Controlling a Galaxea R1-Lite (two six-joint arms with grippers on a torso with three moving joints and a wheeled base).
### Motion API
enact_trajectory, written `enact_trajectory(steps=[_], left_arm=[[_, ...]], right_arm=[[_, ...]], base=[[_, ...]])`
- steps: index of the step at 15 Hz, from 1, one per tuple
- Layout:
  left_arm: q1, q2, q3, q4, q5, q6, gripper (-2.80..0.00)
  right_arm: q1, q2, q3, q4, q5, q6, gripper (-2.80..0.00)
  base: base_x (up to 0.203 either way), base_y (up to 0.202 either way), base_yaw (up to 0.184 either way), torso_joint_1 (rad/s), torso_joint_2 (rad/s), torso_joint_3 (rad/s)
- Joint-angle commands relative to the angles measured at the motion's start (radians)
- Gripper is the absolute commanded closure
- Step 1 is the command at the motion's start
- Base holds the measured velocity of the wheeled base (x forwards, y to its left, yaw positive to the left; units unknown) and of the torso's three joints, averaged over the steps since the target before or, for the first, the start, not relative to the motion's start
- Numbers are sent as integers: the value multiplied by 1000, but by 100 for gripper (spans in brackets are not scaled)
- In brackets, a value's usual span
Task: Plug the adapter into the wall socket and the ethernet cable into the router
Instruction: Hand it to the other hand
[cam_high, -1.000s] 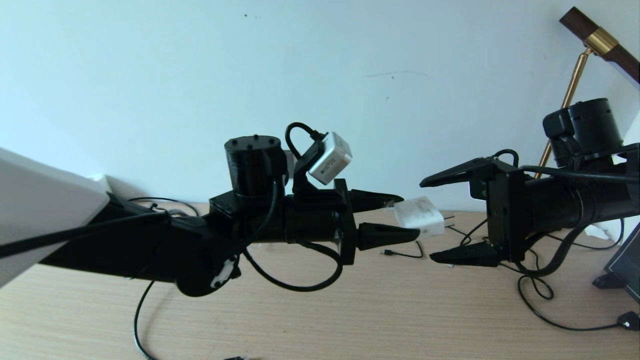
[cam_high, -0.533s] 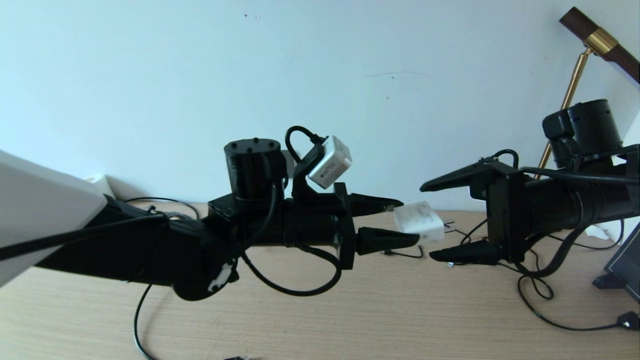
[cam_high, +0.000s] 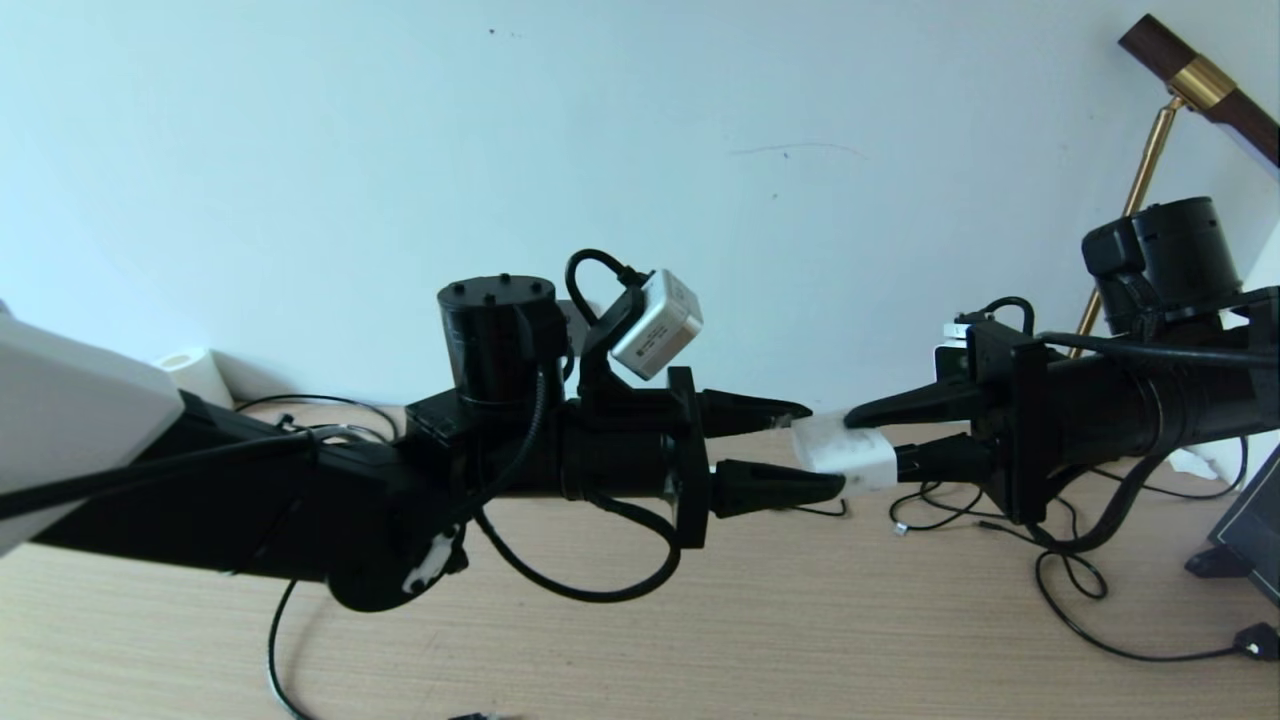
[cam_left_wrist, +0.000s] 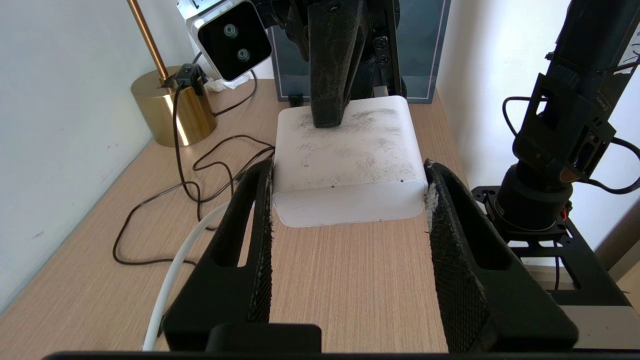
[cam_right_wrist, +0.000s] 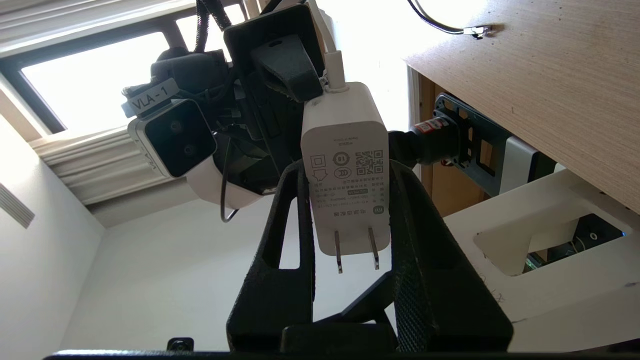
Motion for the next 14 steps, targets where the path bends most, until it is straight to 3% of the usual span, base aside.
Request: enact_trajectory(steps=[1,7,8,14], left_arm=[[-4,0,0,-6,-4,2,0],[-4,-10,7,21,-3,-2,0],[-4,-13,8,22,-4,-2,-280],[2,-35,24,-54,7,50,-280]], right_arm=[[3,3,-1,3,7,8,0],[6,4,-1,3,7,8,0],[6,4,-1,3,8,9,0],[2,2,-13,4,26,44,0]], base=[[0,0,0,0,0,0],[0,0,0,0,0,0],[0,0,0,0,0,0],[0,0,0,0,0,0]])
